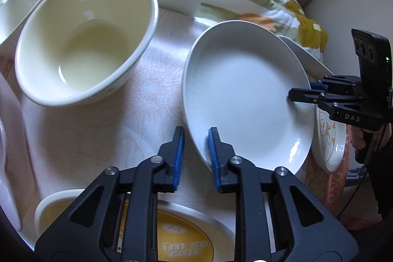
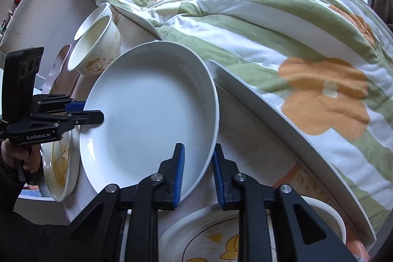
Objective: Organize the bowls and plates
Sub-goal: 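Grasp the rim of the plain white plate with both grippers, then lift the white plate and carry it over the yellow duck plate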
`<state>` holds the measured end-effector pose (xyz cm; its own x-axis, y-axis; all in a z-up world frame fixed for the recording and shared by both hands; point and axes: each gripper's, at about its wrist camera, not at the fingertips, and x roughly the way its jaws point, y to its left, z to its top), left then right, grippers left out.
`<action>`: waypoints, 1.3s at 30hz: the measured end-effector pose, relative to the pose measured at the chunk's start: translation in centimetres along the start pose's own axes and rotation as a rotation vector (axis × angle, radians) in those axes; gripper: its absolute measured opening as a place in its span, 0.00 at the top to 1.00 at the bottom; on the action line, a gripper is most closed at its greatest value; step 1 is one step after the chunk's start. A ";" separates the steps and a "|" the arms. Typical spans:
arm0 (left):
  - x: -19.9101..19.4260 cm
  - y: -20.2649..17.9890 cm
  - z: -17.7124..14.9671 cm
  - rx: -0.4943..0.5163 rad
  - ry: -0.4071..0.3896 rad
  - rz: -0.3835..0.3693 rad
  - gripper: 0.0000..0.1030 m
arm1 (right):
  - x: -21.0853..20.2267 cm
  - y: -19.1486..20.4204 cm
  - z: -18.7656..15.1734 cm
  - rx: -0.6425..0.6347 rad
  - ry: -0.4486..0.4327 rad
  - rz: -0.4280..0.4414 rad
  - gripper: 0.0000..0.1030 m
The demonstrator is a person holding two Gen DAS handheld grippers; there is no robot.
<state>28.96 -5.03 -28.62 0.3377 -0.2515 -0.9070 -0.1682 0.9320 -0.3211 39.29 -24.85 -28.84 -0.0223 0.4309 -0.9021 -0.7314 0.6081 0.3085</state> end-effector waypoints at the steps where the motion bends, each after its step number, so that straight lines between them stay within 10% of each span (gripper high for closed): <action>1: 0.0 -0.1 -0.1 0.001 -0.003 0.005 0.86 | 0.0 -0.2 0.0 0.004 -0.001 0.006 0.83; 25: -2.6 -1.9 0.6 0.034 -0.033 0.088 0.86 | -1.9 0.9 0.8 0.026 -0.041 -0.018 0.84; 39: -9.3 0.9 -3.1 0.091 -0.068 0.046 0.86 | -5.8 8.2 -0.9 0.111 -0.109 -0.072 0.84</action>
<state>22.79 -2.66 -21.35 0.3943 -0.1922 -0.8986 -0.1011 0.9629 -0.2503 32.82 -22.94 -21.37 0.1064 0.4496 -0.8869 -0.6487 0.7073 0.2807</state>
